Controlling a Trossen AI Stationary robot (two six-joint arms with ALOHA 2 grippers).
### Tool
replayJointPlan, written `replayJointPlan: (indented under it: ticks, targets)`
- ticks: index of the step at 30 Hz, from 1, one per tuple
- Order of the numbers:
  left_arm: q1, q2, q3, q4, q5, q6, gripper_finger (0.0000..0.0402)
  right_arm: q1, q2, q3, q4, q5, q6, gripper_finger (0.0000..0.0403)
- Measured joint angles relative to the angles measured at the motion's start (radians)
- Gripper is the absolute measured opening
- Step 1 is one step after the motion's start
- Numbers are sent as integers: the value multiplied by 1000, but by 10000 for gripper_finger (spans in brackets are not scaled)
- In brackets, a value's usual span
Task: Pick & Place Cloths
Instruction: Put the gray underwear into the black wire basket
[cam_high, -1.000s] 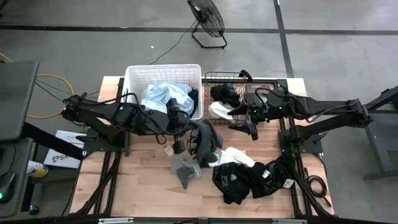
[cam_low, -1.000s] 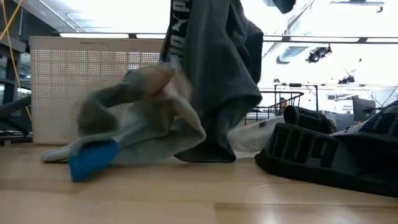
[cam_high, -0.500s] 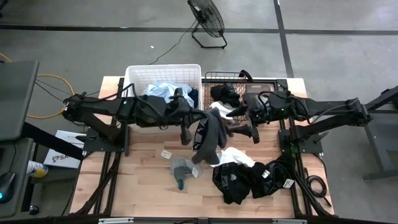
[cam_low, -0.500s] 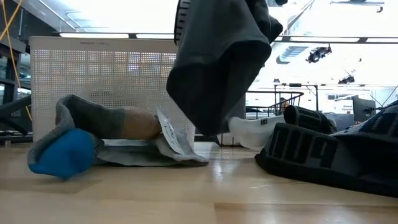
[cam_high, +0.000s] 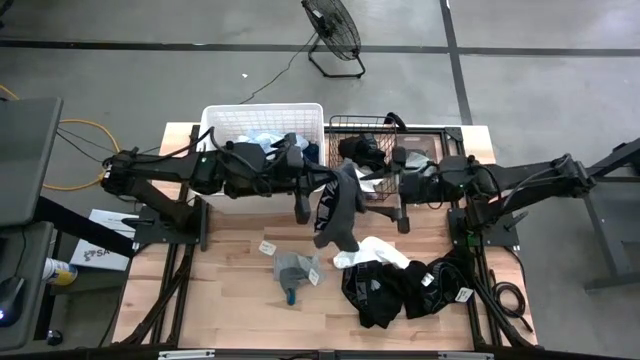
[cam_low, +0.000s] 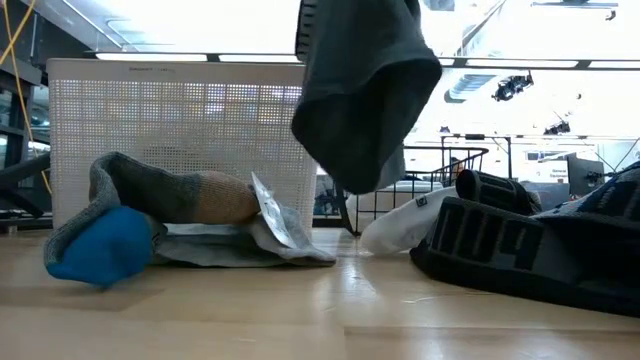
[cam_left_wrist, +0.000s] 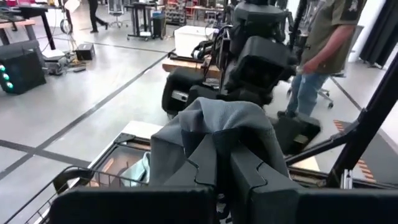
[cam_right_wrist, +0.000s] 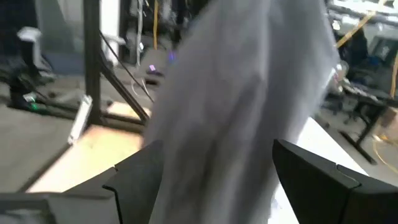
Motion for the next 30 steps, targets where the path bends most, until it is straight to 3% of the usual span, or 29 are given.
replayJointPlan:
  ticks: [7,23,30]
  targets:
    - [32,14,1,42,-2,-10,4,21,61,0,112,-18,-23,291]
    - [37,52,-1,224,139,-8,4,22,243,0,335,12,-46,291]
    - [37,53,-1,266,176,-20,4,22,281,0,400,51,48,280]
